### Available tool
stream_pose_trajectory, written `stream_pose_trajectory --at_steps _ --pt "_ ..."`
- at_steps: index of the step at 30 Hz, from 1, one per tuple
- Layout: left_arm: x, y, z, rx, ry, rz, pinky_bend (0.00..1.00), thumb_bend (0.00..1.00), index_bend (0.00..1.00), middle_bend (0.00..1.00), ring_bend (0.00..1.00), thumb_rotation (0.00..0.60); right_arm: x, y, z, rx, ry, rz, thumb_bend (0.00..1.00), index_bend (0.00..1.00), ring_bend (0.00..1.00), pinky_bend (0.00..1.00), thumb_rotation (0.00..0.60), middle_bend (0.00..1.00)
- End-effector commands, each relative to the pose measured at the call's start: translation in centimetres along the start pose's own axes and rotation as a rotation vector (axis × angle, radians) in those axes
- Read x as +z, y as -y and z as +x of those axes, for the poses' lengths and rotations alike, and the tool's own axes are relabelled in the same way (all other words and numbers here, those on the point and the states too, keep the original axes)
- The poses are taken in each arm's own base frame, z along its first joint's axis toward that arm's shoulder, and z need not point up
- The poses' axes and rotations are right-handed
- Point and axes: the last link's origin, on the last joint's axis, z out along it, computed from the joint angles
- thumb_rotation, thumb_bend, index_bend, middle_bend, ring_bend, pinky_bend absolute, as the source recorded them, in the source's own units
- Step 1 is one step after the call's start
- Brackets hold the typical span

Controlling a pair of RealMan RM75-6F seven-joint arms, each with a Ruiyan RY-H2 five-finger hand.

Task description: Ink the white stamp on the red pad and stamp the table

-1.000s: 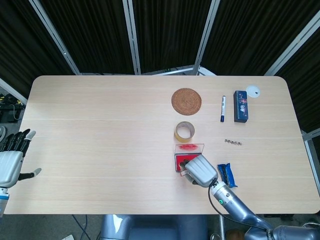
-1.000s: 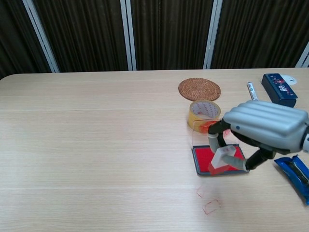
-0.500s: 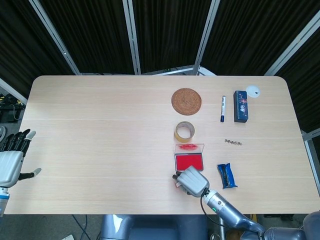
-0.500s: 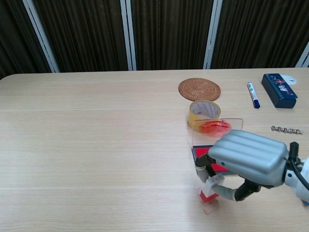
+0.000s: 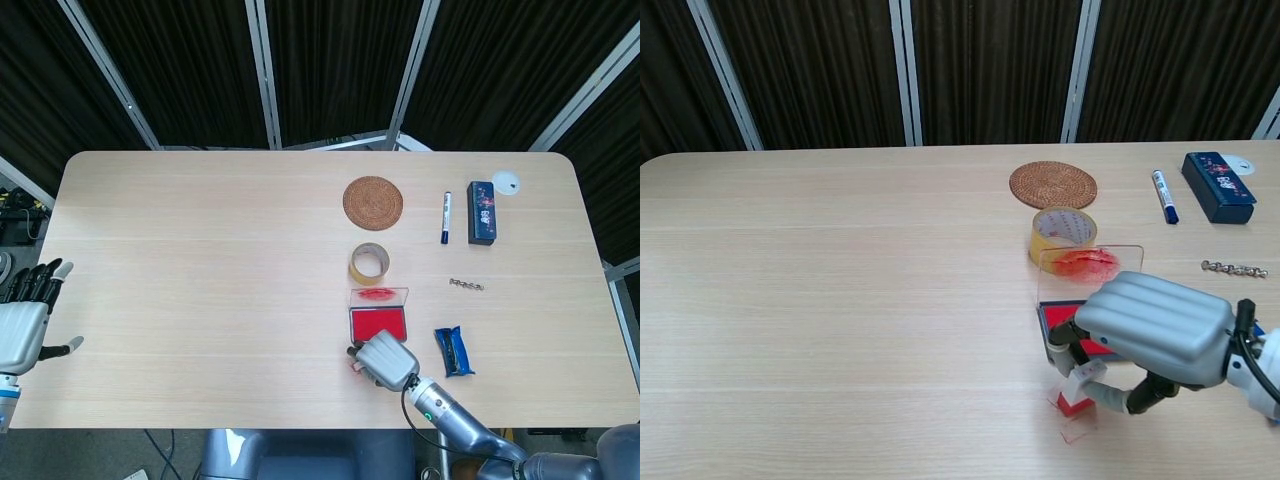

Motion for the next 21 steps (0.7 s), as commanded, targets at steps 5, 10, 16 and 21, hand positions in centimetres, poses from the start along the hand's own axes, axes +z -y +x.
stream_pose_trajectory --at_steps 5,10,16,21 --pt "0.01 0.03 0.00 0.000 0.000 0.001 0.00 0.00 0.00 0.00 0.00 0.600 -0.12 -0.03 0.03 0.012 0.007 0.000 0.27 0.37 0.80 1.00 0.600 0.48" --pt "-0.01 0.06 0.04 -0.002 0.001 0.001 0.00 0.00 0.00 0.00 0.00 0.600 -0.24 -0.09 0.11 0.012 0.010 0.000 0.26 0.35 0.80 1.00 0.600 0.47" --pt "-0.05 0.06 0.10 -0.004 0.000 -0.001 0.00 0.00 0.00 0.00 0.00 0.600 -0.45 -0.14 0.17 0.010 0.010 0.000 0.25 0.35 0.80 1.00 0.600 0.45" --pt "-0.05 0.08 0.11 -0.004 0.000 -0.001 0.00 0.00 0.00 0.00 0.00 0.600 -0.79 -0.17 0.76 0.022 -0.008 0.000 0.23 0.27 0.80 1.00 0.600 0.41"
